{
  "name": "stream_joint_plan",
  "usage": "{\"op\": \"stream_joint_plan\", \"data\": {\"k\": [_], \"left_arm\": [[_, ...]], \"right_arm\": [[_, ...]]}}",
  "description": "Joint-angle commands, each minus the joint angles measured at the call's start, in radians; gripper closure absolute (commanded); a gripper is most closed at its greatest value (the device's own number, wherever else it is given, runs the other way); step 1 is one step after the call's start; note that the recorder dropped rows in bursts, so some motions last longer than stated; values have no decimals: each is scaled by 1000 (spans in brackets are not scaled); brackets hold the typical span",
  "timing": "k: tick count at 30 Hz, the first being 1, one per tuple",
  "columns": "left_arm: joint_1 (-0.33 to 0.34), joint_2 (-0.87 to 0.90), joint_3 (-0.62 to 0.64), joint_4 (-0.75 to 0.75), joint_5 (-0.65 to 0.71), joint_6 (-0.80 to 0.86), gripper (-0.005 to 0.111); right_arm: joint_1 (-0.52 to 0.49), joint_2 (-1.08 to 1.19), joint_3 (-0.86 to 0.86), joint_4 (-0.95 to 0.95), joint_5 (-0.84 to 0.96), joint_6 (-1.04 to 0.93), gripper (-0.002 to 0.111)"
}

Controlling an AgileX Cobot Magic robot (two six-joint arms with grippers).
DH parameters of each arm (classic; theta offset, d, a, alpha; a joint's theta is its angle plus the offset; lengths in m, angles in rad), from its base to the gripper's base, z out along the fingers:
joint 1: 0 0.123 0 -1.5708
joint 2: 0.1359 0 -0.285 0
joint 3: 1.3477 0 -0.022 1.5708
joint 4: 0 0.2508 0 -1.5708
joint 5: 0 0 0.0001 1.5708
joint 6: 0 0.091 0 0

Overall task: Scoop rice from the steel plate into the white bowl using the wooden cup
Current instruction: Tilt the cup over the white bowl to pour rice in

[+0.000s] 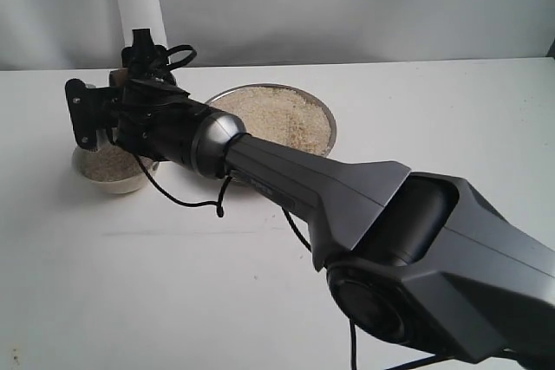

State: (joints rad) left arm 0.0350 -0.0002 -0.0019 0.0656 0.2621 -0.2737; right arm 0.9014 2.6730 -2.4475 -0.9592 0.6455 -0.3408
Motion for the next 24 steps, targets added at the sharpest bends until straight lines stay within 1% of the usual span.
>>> {"op": "stream_joint_plan", "data": {"k": [1,15,24], "left_arm": [[-5,0,2,-5,-3,-2,107],[-5,0,2,-5,-3,-2,107],[-5,0,2,-5,-3,-2,107]], "right_arm": [[7,-14,-8,-27,-4,-29,108],[8,-14,-8,-74,12,-57,108],[27,-14,-8,-111,10,-83,108]]}}
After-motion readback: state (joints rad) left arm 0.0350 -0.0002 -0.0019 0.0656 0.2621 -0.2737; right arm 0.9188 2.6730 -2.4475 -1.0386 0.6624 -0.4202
